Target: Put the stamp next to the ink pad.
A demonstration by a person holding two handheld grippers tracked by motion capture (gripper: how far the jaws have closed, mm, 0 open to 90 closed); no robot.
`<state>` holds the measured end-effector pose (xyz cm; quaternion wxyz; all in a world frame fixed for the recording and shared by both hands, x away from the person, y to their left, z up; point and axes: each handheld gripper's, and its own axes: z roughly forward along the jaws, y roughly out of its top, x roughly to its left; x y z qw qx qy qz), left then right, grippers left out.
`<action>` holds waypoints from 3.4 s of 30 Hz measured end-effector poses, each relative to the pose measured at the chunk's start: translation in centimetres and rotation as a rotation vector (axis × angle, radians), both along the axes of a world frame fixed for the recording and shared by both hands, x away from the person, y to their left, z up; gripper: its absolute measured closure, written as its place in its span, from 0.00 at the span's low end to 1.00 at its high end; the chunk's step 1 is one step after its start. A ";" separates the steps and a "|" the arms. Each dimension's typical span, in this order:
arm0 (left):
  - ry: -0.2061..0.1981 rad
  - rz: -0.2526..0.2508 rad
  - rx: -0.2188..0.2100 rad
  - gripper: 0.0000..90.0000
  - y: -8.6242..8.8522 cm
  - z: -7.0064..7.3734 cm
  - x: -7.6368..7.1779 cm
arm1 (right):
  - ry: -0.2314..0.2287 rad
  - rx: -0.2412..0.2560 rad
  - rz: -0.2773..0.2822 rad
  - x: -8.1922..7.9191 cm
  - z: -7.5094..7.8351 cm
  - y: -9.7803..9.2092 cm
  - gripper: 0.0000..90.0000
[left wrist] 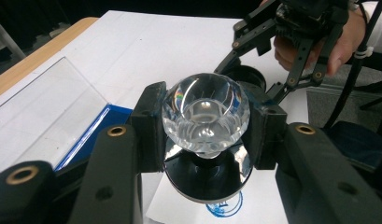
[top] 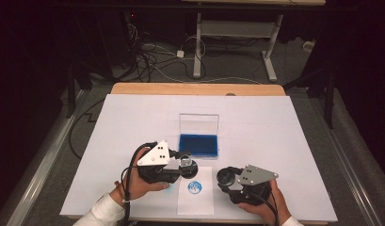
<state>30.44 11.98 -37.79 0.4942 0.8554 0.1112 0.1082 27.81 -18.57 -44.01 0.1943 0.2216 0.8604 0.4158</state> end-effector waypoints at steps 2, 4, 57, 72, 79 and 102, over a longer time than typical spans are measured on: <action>0.002 0.000 -0.005 0.60 0.0 0.0 0.0 | 0.002 0.001 0.012 0.1 0.1 0.6 0.43; 0.006 -0.003 -0.010 0.60 0.0 0.0 0.0 | 0.004 0.001 0.026 0.3 0.0 1.2 0.43; 0.030 -0.058 -0.043 0.60 -2.1 -1.7 -0.2 | 0.071 0.095 0.136 1.3 -0.4 6.7 0.43; 0.026 -0.057 -0.043 0.60 -2.0 -1.8 -0.1 | 0.075 0.099 0.131 1.2 -0.4 6.4 0.43; 0.034 -0.063 -0.032 0.60 -2.1 -2.2 0.1 | 0.069 0.106 0.138 1.0 -0.4 6.6 0.43; 0.086 -0.063 -0.098 0.60 -1.7 -3.0 0.6 | 0.046 0.084 0.109 0.6 0.3 5.9 0.43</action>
